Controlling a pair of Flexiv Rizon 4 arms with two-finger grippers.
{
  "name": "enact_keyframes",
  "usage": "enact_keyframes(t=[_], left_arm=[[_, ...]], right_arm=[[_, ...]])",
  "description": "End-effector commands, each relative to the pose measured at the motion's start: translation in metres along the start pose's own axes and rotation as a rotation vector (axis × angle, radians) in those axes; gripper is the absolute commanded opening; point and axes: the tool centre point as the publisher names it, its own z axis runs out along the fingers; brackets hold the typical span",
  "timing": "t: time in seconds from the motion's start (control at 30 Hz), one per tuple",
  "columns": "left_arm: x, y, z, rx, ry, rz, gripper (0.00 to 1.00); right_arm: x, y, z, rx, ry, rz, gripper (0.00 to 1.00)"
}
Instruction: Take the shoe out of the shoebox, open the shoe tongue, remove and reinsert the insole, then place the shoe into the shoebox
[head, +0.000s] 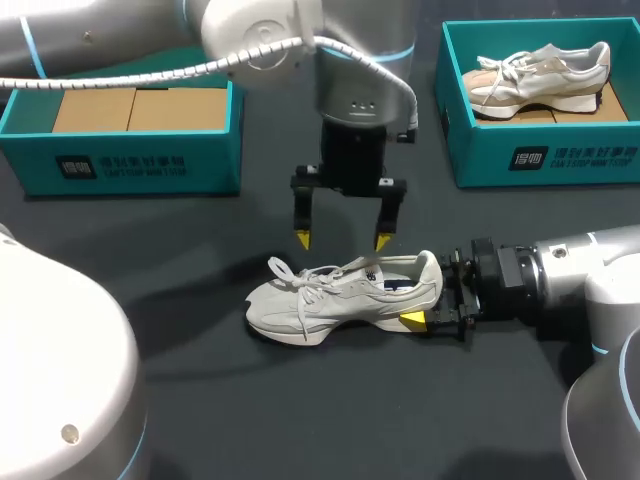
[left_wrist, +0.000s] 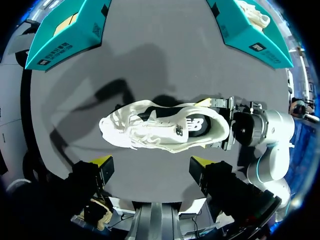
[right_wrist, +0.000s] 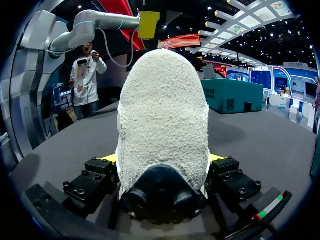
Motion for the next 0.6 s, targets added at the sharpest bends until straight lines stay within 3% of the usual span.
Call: enact_keyframes(t=[0.03, 0.33, 0.6], left_arm=[[0.013, -0.007, 0.008, -0.002, -0.019, -0.015, 1.00], [0.013, -0.007, 0.008, -0.002, -0.019, -0.015, 1.00], [0.042, -0.018, 0.035, 0.011, -0.092, -0.063, 1.00]], right_arm=[[0.000, 0.001, 0.000, 0.004, -0.002, 0.001, 0.00], [0.000, 0.001, 0.000, 0.004, -0.002, 0.001, 0.00], [0.000, 0.001, 0.000, 0.004, -0.002, 0.001, 0.00]])
